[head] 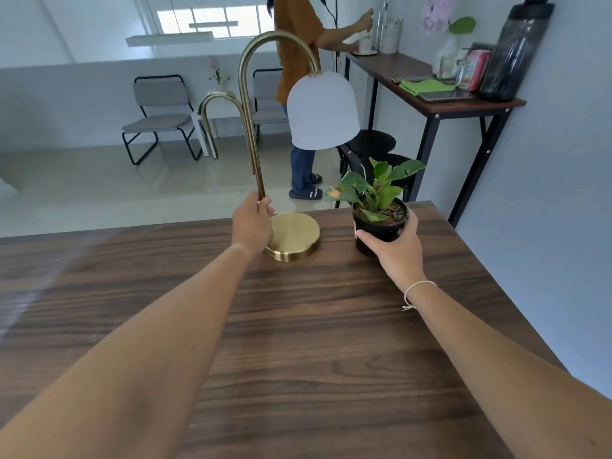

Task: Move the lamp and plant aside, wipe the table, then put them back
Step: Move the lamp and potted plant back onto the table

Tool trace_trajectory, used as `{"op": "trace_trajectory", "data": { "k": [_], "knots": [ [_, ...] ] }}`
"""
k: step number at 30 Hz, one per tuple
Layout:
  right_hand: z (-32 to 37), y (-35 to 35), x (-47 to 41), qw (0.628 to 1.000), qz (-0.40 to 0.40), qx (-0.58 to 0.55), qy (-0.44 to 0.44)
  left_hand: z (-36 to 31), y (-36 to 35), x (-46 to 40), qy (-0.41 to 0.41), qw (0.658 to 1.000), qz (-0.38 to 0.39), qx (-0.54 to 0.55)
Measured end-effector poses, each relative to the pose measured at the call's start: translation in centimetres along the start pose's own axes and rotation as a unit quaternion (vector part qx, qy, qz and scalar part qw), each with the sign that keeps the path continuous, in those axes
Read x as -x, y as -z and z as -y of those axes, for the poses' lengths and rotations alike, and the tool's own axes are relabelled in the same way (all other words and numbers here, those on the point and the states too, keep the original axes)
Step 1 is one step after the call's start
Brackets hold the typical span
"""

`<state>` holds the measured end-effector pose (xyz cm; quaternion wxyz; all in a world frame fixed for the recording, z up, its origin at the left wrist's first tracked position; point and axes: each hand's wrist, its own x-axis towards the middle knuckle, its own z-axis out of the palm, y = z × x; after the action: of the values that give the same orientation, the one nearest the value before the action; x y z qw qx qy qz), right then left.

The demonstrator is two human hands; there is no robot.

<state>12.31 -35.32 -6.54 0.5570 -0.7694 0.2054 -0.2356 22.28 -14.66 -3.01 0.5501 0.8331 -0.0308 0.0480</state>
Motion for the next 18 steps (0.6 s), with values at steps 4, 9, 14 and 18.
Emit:
{"op": "trace_trajectory", "data": {
  "k": [4,9,14,18],
  "knots": [
    [1.1,0.1,1.8,1.0,0.022,-0.014,0.007,0.2,1.7,1.7,0.007,1.0,-0.009,0.008],
    [1.7,0.1,5.4,0.997,0.066,-0.019,0.021,0.9,4.5,4.6,0.005,0.999,-0.034,-0.002],
    [2.1,0.0,9.3,0.995,0.093,-0.029,0.026,1.0,7.8,7.8,-0.009,0.999,-0.048,-0.005],
    [2.4,0.0,12.0,0.994,0.1,-0.028,0.028,1.7,10.4,10.0,-0.004,0.998,-0.062,-0.001]
  ]
}}
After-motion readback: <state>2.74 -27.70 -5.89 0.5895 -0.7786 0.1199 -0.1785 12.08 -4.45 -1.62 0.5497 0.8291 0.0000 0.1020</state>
